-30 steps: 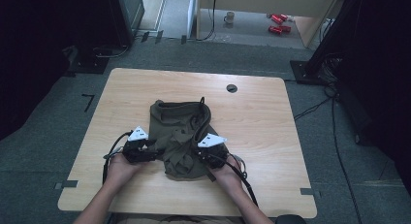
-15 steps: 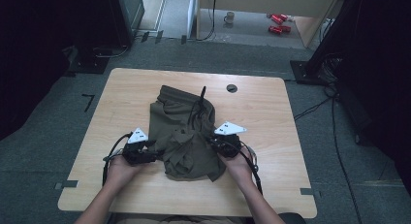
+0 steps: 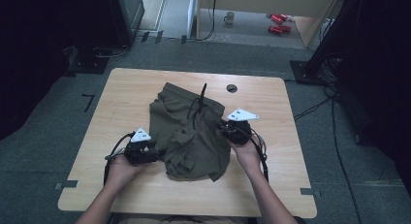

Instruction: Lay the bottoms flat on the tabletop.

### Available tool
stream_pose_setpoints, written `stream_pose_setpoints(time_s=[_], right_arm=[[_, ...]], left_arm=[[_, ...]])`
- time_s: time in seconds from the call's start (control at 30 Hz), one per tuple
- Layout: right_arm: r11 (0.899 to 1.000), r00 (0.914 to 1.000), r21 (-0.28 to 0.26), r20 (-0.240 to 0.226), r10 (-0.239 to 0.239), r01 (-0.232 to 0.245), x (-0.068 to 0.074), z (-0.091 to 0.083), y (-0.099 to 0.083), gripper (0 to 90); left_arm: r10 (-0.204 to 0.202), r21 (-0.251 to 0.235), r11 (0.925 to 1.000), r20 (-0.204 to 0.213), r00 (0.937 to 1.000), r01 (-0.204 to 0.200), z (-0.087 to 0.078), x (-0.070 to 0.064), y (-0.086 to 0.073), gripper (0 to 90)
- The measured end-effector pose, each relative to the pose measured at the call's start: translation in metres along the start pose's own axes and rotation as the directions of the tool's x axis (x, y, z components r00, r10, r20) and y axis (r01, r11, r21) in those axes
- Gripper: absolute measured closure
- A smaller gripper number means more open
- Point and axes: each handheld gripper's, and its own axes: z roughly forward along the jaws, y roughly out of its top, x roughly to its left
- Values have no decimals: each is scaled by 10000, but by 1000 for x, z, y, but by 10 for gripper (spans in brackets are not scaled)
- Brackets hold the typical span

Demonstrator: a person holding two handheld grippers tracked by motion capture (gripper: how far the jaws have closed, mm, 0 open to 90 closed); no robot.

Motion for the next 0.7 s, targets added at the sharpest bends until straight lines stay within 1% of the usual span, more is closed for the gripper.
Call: stream_pose_setpoints(time_s=[0.07,0.1,0.13,0.17,0.23,0.3,0.37,0.4,0.43,0.47,0.6,0.67,0.7], right_arm=[[10000,9999,47,149,-76,75,-8,-1,3,828],[10000,9998,93,191,-9,7,-13,-2,4,828],[9995,9994,109,142,301,-303,-24,-3,6,825],[9995,9994,109,142,301,-303,-24,-3,6,825],[9980,9980,101,6,630,-630,-36,-5,7,823],[9972,9972,79,101,739,-740,-45,-6,9,824],[9973,9973,238,275,681,-688,-53,-5,11,823],[9970,9970,298,323,708,-718,-56,-4,11,823],[9959,9957,424,500,778,-799,-63,-2,13,824],[9959,9957,424,500,778,-799,-63,-2,13,824],[9934,9919,592,858,934,-987,-76,3,16,823],[9923,9901,681,1028,958,-1031,-82,5,18,823],[9909,9879,804,1206,975,-1076,-89,8,20,822]], left_arm=[[132,82,9999,-221,9997,-131,0,-3,2,508],[176,91,9998,-297,9994,-173,0,-4,4,523],[216,28,9998,-324,9992,-215,0,-6,6,539],[289,-45,9996,-323,9991,-290,0,-7,8,539],[312,-82,9995,-229,9993,-314,0,-8,11,530],[303,-96,9995,-112,9995,-304,1,-9,14,525],[306,-97,9995,6,9995,-306,1,-10,18,508],[295,-140,9995,98,9995,-294,1,-11,19,499],[307,-194,9994,166,9994,-304,1,-12,21,489],[314,-237,9992,249,9992,-308,1,-13,22,489],[572,-353,9978,486,9972,-555,2,-20,28,477],[621,-364,9975,574,9964,-601,4,-22,30,476],[628,-370,9975,596,9962,-607,5,-22,31,475]])
